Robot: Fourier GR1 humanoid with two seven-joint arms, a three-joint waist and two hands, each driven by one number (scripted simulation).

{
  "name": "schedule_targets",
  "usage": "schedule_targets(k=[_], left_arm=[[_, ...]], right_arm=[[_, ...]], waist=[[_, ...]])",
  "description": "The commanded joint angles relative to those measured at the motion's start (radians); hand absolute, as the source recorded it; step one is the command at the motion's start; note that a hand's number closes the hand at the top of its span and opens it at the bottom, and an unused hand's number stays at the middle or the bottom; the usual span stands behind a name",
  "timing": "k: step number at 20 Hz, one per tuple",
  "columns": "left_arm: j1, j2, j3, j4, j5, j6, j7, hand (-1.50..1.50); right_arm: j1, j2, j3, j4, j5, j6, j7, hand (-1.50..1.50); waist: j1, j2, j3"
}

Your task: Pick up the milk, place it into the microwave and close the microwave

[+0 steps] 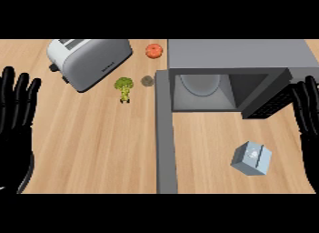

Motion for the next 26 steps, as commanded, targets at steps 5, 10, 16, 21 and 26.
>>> schedule_targets(k=[5, 10, 16, 21, 26], left_arm=[[-0.071, 0.062, 0.100, 0.092, 0.044, -0.025, 0.038, -1.50], [0.001, 0.063, 0.173, 0.088, 0.152, -0.033, 0.106, -1.50], [0.168, 0.096, 0.255, -0.014, 0.277, -0.141, 0.083, -1.50], [0.215, 0.129, 0.326, -0.039, 0.345, -0.195, 0.106, -1.50], [0.244, 0.095, 0.311, -0.128, 0.340, -0.185, 0.141, -1.50]], right_arm=[[-0.017, 0.098, 0.229, -0.076, 0.360, -0.232, 0.039, -1.50], [0.047, 0.100, 0.429, -0.154, 0.522, -0.289, 0.221, -1.50], [0.202, 0.101, 0.627, -0.224, 0.699, -0.379, 0.265, -1.50], [0.218, 0.088, 0.606, -0.193, 0.740, -0.444, 0.266, -1.50], [0.231, 0.101, 0.641, -0.065, 0.757, -0.566, 0.255, -1.50]], waist=[[0.001, -0.002, -0.010], [0.003, -0.004, -0.010], [0.004, -0.006, -0.009], [0.003, -0.004, -0.009], [0.004, -0.003, -0.008]])
